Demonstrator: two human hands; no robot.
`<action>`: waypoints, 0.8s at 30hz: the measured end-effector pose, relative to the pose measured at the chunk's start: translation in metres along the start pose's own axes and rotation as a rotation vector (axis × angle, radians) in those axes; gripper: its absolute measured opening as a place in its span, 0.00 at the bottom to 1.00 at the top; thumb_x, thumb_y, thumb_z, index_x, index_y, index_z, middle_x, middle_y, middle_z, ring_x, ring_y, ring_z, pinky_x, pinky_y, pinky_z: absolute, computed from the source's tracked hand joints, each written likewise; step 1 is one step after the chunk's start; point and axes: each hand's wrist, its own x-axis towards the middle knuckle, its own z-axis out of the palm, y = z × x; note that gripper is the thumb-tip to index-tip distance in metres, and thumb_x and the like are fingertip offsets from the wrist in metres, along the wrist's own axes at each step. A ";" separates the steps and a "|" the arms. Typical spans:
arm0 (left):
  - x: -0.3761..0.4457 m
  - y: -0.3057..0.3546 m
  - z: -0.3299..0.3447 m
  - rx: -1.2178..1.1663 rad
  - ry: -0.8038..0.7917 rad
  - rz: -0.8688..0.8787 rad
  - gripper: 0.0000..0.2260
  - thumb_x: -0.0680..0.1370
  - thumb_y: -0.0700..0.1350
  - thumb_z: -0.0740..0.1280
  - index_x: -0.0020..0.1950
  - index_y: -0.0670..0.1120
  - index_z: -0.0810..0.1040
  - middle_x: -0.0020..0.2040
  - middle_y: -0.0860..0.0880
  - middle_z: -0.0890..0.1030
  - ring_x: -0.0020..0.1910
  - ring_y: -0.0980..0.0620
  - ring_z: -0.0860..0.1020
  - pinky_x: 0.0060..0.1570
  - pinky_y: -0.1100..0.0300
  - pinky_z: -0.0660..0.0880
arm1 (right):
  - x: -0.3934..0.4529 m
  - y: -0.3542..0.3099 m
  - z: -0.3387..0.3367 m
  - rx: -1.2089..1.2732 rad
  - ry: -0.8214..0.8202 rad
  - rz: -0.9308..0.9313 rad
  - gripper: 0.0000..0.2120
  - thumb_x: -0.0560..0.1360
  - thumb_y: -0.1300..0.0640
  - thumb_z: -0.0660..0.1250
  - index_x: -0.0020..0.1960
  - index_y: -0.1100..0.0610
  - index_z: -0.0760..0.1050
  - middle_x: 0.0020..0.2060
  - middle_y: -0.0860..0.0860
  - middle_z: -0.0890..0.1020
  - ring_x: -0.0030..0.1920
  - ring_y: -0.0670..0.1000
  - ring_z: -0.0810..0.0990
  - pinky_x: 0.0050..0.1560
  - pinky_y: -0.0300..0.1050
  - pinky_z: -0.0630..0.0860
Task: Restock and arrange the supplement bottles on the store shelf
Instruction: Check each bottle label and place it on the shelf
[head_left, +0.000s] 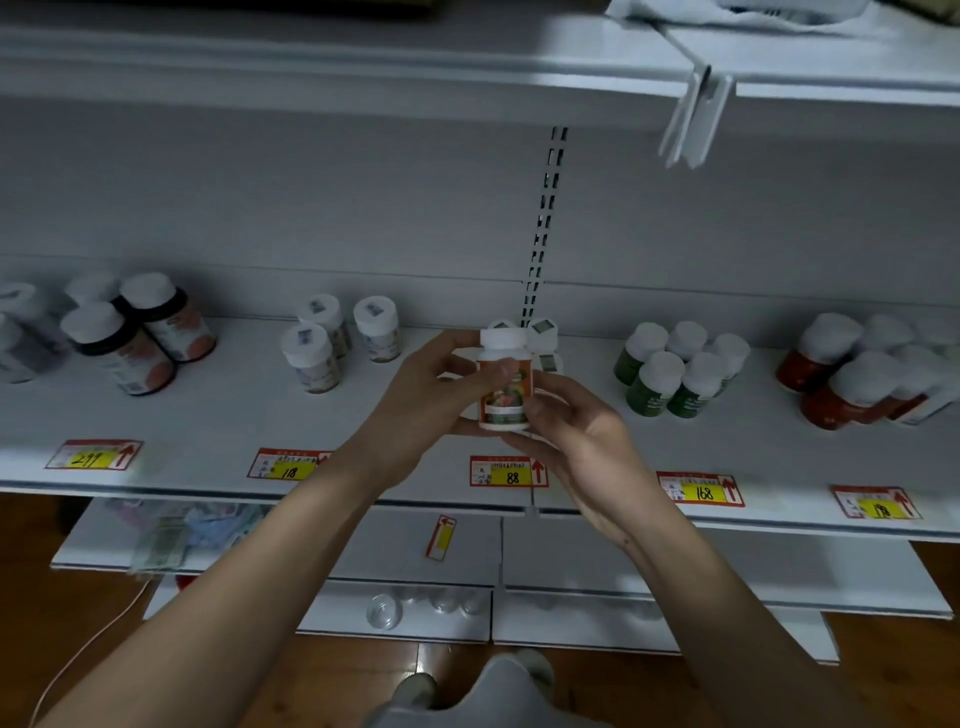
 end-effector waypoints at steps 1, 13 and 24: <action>0.000 0.001 0.001 -0.008 0.006 -0.006 0.15 0.76 0.47 0.72 0.62 0.49 0.78 0.58 0.39 0.79 0.53 0.49 0.83 0.48 0.49 0.83 | 0.000 0.000 0.000 -0.003 0.008 -0.011 0.14 0.78 0.63 0.66 0.64 0.60 0.75 0.55 0.57 0.84 0.57 0.56 0.83 0.59 0.48 0.80; 0.000 0.012 0.002 0.013 0.008 0.004 0.15 0.75 0.47 0.74 0.61 0.49 0.79 0.54 0.47 0.81 0.48 0.56 0.84 0.45 0.60 0.81 | -0.001 -0.010 0.019 -0.398 0.153 -0.308 0.19 0.71 0.61 0.76 0.53 0.41 0.78 0.50 0.44 0.83 0.48 0.38 0.80 0.48 0.32 0.77; 0.001 0.019 -0.004 -0.117 0.026 -0.007 0.15 0.77 0.43 0.71 0.60 0.38 0.73 0.51 0.45 0.85 0.49 0.50 0.85 0.45 0.58 0.82 | -0.002 -0.009 0.015 0.041 0.069 -0.152 0.17 0.79 0.67 0.64 0.66 0.56 0.75 0.53 0.57 0.85 0.56 0.55 0.84 0.58 0.48 0.80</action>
